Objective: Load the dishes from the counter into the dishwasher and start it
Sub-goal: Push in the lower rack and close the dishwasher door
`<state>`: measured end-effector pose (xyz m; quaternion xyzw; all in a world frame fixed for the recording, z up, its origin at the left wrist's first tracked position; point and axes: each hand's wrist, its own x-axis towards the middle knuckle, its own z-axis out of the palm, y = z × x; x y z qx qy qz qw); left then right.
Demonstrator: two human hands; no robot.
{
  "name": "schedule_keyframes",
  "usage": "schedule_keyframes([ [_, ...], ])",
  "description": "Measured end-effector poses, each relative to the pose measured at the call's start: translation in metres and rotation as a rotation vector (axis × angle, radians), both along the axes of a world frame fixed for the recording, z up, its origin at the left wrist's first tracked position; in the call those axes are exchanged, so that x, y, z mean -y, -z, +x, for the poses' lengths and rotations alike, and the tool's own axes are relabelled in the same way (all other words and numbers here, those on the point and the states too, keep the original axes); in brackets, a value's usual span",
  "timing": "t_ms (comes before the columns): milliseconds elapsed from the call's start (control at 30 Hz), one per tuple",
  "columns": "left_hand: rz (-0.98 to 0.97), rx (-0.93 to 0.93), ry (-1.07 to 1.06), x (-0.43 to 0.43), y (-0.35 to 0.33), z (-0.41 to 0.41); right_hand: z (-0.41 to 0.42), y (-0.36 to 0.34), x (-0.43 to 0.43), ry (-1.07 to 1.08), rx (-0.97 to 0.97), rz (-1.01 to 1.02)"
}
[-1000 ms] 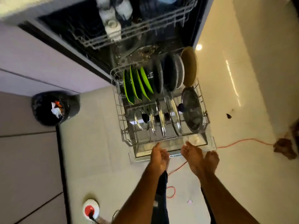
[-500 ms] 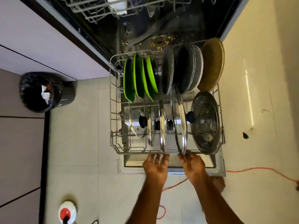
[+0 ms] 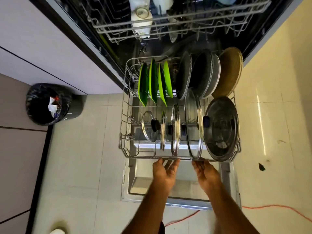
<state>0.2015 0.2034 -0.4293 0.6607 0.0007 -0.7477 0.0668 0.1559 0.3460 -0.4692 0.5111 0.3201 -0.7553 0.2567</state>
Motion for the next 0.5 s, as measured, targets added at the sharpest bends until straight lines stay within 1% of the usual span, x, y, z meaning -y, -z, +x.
schedule_keyframes([
  [100,-0.018,-0.048,0.066,0.015,0.007,-0.022,-0.023,0.009,0.011,0.01,-0.031,0.039],
  [267,-0.093,-0.128,0.174,0.042,0.019,-0.065,-0.07,0.024,0.029,0.043,-0.06,0.026],
  [333,-0.106,-0.156,0.226,0.056,0.024,-0.085,-0.095,0.023,0.04,0.032,-0.08,0.08],
  [433,-0.129,-0.151,0.271,0.072,0.029,-0.124,-0.128,0.023,0.055,-0.006,-0.087,0.179],
  [500,-0.155,-0.173,0.334,0.079,0.029,-0.144,-0.151,0.022,0.062,-0.012,-0.141,0.198],
])
